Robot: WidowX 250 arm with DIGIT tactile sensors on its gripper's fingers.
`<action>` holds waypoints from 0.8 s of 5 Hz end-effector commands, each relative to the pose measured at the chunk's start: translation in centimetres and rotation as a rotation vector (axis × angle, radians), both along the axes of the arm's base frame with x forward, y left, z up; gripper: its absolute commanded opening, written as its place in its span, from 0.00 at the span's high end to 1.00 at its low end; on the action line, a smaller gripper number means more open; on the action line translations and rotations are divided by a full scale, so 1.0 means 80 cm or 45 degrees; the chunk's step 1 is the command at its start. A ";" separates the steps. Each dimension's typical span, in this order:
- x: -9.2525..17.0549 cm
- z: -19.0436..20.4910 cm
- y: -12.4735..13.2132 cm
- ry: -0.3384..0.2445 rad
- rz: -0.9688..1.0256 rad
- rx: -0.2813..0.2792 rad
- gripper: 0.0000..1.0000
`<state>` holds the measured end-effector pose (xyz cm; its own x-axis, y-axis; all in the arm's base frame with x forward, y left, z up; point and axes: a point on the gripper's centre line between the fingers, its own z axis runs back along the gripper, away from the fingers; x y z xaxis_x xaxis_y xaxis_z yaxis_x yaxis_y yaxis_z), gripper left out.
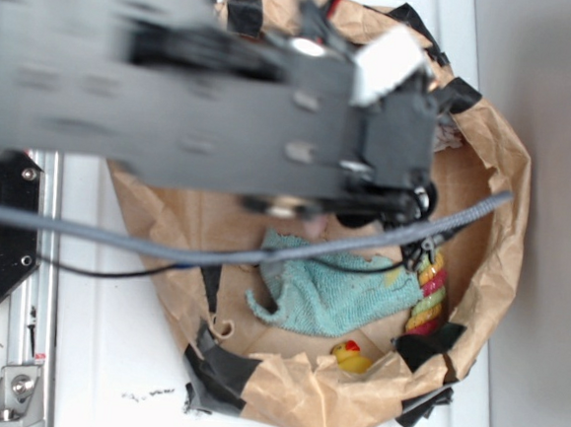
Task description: Grab the pink bunny.
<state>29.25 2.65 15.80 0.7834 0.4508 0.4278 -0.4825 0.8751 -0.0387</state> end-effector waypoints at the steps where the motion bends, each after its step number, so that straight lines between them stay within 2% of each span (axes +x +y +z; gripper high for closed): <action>1: -0.011 0.038 0.015 -0.039 -0.052 -0.190 1.00; 2: -0.025 0.031 0.003 0.032 -0.074 -0.213 1.00; 3: -0.036 0.019 0.004 0.061 -0.029 -0.118 1.00; 4: -0.037 0.015 0.006 0.058 -0.011 -0.097 1.00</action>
